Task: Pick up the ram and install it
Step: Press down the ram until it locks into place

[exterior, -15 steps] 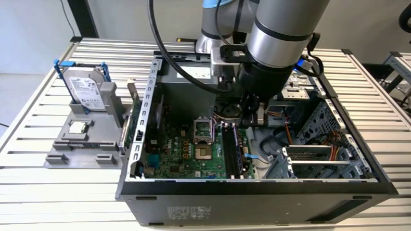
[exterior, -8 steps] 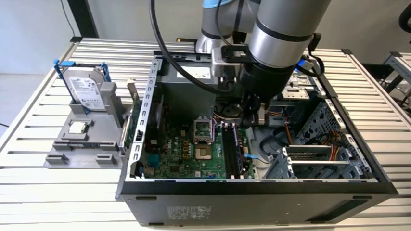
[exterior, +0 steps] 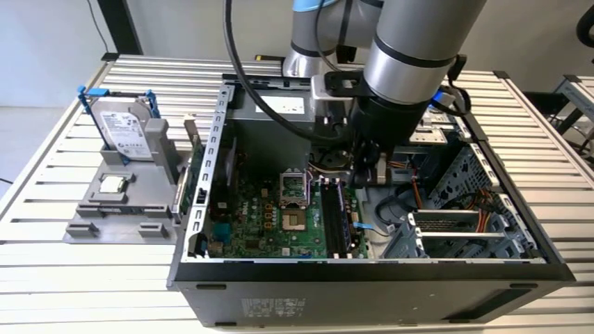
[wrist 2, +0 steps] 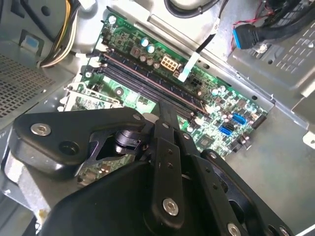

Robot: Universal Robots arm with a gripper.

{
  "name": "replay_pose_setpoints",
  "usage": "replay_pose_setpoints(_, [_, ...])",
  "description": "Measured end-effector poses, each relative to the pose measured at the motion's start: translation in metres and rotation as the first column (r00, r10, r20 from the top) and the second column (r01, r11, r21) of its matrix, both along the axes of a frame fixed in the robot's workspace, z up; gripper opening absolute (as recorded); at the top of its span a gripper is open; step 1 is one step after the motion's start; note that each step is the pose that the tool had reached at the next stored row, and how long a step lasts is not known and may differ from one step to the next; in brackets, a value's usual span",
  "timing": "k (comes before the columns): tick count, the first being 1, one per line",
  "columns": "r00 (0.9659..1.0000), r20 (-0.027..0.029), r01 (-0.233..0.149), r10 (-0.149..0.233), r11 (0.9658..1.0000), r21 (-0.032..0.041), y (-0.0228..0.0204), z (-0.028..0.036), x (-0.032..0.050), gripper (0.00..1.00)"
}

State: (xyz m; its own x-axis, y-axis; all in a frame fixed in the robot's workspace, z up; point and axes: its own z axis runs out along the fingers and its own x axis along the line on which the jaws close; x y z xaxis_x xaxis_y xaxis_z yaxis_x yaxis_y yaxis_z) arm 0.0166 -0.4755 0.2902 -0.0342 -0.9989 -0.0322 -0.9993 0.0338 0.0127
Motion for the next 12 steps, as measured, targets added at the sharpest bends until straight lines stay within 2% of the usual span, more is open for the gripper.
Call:
replay_pose_setpoints(7, [1.0000, 0.0004, 0.000, 0.000, 1.0000, 0.0002, 0.0000, -0.0128, 0.0008, 0.00])
replay_pose_setpoints(12, [1.0000, 0.0005, 0.000, 0.000, 1.0000, 0.0005, 0.0000, -0.0148, 0.0008, 0.00])
